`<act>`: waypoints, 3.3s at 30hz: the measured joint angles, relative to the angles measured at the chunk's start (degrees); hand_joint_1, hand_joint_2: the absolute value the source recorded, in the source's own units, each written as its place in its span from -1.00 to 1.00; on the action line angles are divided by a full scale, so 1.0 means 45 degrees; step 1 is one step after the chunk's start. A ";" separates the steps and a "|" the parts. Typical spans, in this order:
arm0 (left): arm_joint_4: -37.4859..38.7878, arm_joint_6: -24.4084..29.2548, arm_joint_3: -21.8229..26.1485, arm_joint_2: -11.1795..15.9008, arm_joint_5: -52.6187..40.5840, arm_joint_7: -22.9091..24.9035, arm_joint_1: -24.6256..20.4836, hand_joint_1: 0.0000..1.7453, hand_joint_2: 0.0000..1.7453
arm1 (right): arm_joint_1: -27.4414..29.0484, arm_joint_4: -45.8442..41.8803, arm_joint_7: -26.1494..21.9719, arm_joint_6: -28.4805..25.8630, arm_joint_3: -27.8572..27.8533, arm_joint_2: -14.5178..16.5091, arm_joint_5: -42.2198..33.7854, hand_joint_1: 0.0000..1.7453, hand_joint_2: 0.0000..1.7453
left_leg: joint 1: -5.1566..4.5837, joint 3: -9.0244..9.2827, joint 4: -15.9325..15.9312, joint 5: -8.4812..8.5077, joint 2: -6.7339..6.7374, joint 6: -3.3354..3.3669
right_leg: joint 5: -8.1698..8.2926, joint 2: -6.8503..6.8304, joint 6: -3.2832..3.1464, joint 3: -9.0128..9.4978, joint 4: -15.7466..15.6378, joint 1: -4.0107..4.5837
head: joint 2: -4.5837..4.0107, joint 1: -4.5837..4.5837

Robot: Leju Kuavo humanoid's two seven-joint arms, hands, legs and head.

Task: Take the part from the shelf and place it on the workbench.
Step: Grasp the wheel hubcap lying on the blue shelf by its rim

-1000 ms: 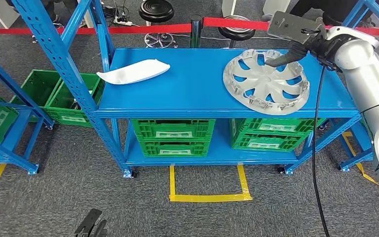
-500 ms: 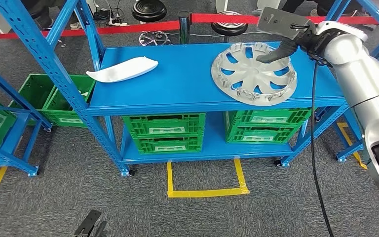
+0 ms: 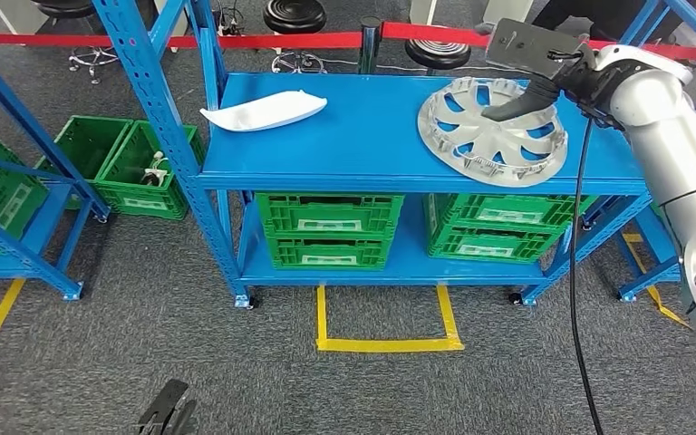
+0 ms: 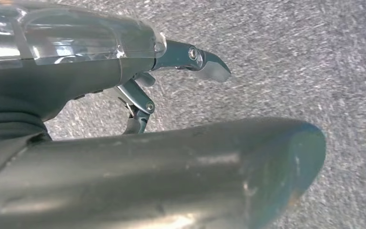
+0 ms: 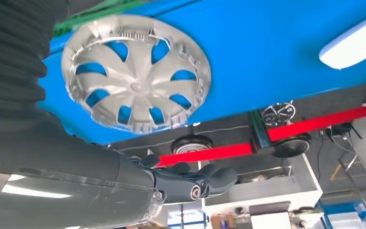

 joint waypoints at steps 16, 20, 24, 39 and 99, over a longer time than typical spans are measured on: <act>0.0045 -0.0169 0.0100 -0.0044 -0.0095 -0.0005 0.0115 -1.00 -1.00 | -0.0007 -0.0006 -0.0154 0.0083 -0.0017 -0.0073 -0.0051 -1.00 1.00 | -0.0121 -0.0154 -0.0047 0.0134 0.0040 -0.0044 | 0.1007 -0.0040 -0.0427 0.1925 -0.3557 0.0427 | 0.0000 -0.0142; 0.0076 -0.0189 0.0102 -0.0029 -0.0096 -0.0044 0.0187 -1.00 -1.00 | 0.0043 -0.0006 -0.0212 0.0083 -0.0017 -0.0162 -0.0051 -1.00 1.00 | -0.0121 -0.0154 -0.0053 0.0130 0.0025 -0.0059 | 0.0986 -0.0044 -0.0458 0.1925 -0.3541 0.0426 | 0.0000 -0.0183; 0.0080 -0.0199 0.0210 -0.0036 -0.0096 0.0001 0.0186 -1.00 -1.00 | 0.0051 -0.0006 -0.0164 0.0084 -0.0017 -0.0150 -0.0063 -1.00 1.00 | -0.0125 -0.0158 -0.0054 0.0122 0.0019 -0.0068 | 0.0976 -0.0054 -0.0470 0.1926 -0.3538 0.0422 | 0.0000 -0.0185; 0.0068 -0.0205 0.0325 -0.0062 -0.0126 0.0177 0.0074 -1.00 -1.00 | -0.0025 -0.0015 0.0067 0.0115 -0.0022 0.0076 -0.0085 -1.00 1.00 | -0.0170 0.0006 -0.0206 0.0103 0.0025 0.0165 | 0.0578 -0.0063 -0.0142 0.1693 -0.2965 0.0259 | 0.0000 -0.0217; 0.0072 -0.0135 0.0640 -0.0155 -0.0370 0.0188 0.0049 -1.00 -1.00 | -0.0028 0.0018 -0.0007 0.0177 -0.0011 0.0419 -0.0090 -1.00 1.00 | 0.0382 -0.0825 0.0505 0.0207 0.0158 -0.0607 | 0.0218 -0.0002 0.0069 0.2342 -0.3137 -0.0252 | 0.0000 -0.0330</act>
